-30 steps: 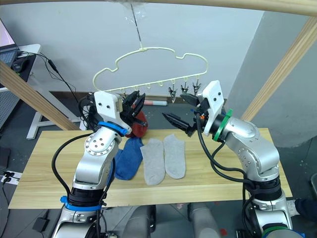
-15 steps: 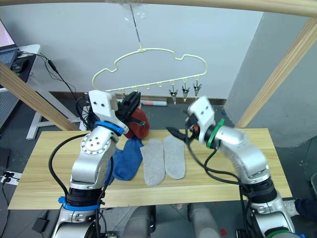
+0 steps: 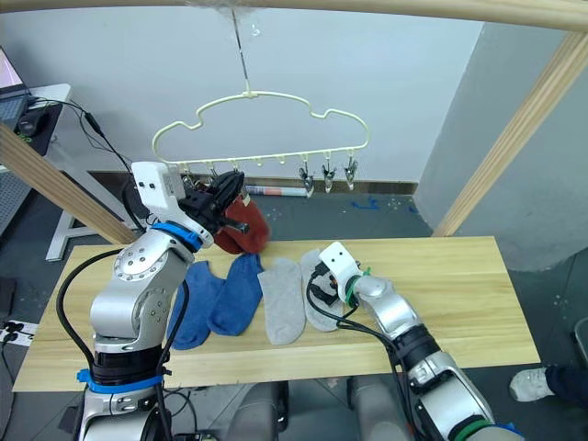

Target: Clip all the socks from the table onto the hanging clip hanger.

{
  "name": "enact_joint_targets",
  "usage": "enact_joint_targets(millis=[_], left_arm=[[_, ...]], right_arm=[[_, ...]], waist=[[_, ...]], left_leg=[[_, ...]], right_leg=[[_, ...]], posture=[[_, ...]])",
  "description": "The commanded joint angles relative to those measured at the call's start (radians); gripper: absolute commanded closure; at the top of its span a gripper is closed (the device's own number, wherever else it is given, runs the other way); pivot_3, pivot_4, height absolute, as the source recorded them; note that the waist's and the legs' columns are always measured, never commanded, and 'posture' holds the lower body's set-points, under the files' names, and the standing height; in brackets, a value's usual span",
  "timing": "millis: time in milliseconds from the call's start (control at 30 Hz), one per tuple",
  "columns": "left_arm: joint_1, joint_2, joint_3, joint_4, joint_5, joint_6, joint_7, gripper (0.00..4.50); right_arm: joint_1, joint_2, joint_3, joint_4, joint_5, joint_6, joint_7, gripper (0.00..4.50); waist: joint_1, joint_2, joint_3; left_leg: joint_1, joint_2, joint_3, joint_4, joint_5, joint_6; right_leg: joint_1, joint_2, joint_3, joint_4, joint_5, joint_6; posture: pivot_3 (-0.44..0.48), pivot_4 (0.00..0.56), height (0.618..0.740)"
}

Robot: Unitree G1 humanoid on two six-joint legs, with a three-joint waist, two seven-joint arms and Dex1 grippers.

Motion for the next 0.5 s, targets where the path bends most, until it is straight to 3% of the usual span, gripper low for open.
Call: enact_joint_targets(millis=[33, 133, 367, 500], left_arm=[[0.023, 0.005, 0.005, -0.040, -0.007, 0.028, 0.013, 4.48], [0.029, 0.012, 0.012, -0.050, -0.009, 0.037, 0.013, 4.50], [0.041, 0.013, 0.029, -0.050, -0.041, 0.065, 0.010, 4.50], [0.020, -0.059, 0.124, -0.019, -0.237, 0.240, 0.037, 4.50]], right_arm=[[-0.010, 0.012, 0.005, 0.109, -0.048, -0.051, 0.000, 0.00], [-0.002, 0.012, -0.016, 0.138, -0.058, -0.085, 0.006, 0.56], [0.084, -0.098, 0.029, 0.046, -0.141, -0.168, 0.076, 3.00], [0.133, -0.103, -0.048, -0.071, -0.075, -0.141, 0.094, 4.41]], waist=[[0.000, 0.000, 0.000], [0.001, 0.000, -0.001], [0.006, 0.000, -0.001], [0.007, 0.000, -0.001]], left_leg=[[0.000, 0.000, 0.000, 0.000, 0.000, 0.000], [0.001, 0.000, 0.000, 0.000, 0.000, 0.000], [0.001, 0.000, 0.000, 0.000, 0.000, 0.000], [0.002, 0.000, 0.000, 0.001, 0.000, 0.000]], right_leg=[[0.000, 0.000, 0.000, 0.000, 0.000, 0.000], [0.001, 0.000, 0.000, 0.000, 0.000, 0.000], [0.001, 0.000, 0.000, 0.000, -0.001, 0.001], [0.002, 0.000, 0.000, 0.000, -0.001, 0.001]], posture=[[-0.044, 0.273, 0.740], [-0.033, 0.272, 0.740], [-0.032, 0.274, 0.740], [-0.043, 0.277, 0.740]])
